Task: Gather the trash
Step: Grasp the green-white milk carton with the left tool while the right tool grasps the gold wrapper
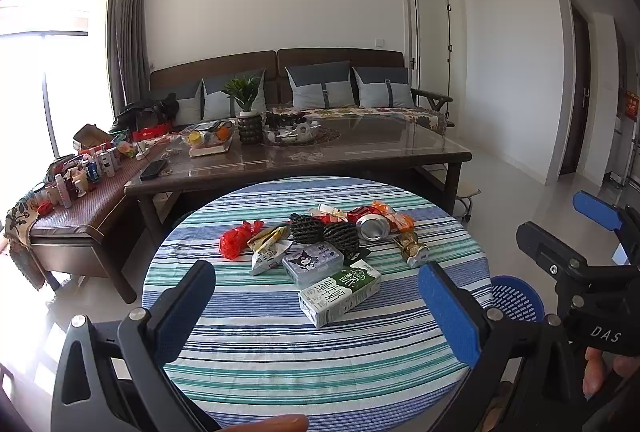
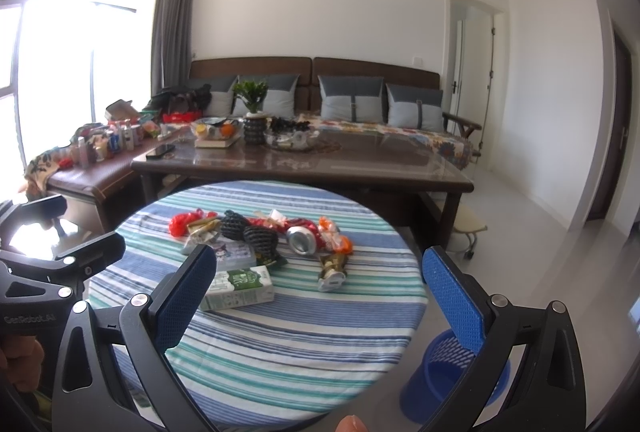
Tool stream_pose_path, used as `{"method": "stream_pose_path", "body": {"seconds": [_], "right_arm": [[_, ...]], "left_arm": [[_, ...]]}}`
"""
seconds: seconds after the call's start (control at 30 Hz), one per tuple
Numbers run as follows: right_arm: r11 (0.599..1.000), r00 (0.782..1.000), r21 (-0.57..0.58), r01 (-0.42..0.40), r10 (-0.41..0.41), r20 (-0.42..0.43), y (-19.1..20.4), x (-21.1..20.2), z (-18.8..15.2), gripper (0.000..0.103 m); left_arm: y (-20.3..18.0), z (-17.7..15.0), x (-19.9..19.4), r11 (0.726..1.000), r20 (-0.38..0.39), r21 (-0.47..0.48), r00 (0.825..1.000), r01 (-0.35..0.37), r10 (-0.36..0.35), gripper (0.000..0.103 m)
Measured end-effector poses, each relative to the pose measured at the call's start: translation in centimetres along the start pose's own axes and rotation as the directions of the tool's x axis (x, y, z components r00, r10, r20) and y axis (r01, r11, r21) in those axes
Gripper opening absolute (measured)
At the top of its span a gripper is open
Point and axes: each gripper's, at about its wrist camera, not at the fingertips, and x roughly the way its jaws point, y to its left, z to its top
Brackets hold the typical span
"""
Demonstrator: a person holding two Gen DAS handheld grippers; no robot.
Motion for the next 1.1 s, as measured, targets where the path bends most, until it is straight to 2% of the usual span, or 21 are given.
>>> {"method": "stream_pose_path", "body": {"seconds": [0.33, 0.5, 0.67, 0.77, 0.83, 0.97, 1.1], "right_arm": [[1.0, 1.0, 0.009, 0.013, -0.013, -0.007, -0.9, 0.9, -0.8, 0.103], [0.999, 0.999, 0.028, 0.019, -0.019, -0.029, -1.5, 1.9, -1.6, 0.103], [1.0, 0.998, 0.025, 0.019, -0.018, -0.052, -1.5, 3.2, -2.4, 0.103], [0.999, 0.997, 0.027, 0.022, -0.02, -0.07, -1.9, 4.2, -3.2, 0.103], [0.999, 0.996, 0.035, 0.026, -0.023, -0.087, -2.2, 5.0, -3.9, 0.103], [0.998, 0.991, 0.057, 0.028, -0.02, -0.129, -2.9, 6.9, -5.2, 0.103], [0.997, 0.984, 0.081, 0.003, 0.012, -0.179, -3.5, 8.9, -6.5, 0.103]], "left_arm": [[0.8, -1.1, 1.9, 0.999, -0.009, 0.032, 0.999, 0.035, -0.034, 0.103], [0.8, -2.9, 5.2, 0.994, -0.072, 0.107, 0.997, 0.028, -0.02, 0.103], [1.6, -4.8, 9.4, 0.989, -0.164, 0.077, 0.98, 0.124, -0.11, 0.103], [2.1, -5.5, 12.2, 0.985, -0.192, 0.101, 0.974, 0.143, -0.122, 0.103], [2.2, -5.6, 14.3, 0.972, -0.212, 0.137, 0.964, 0.19, -0.159, 0.103], [1.8, -5.3, 18.2, 0.922, -0.28, 0.215, 0.924, 0.323, -0.259, 0.103], [0.9, -4.9, 21.8, 0.883, -0.333, 0.261, 0.895, 0.389, -0.296, 0.103]]}}
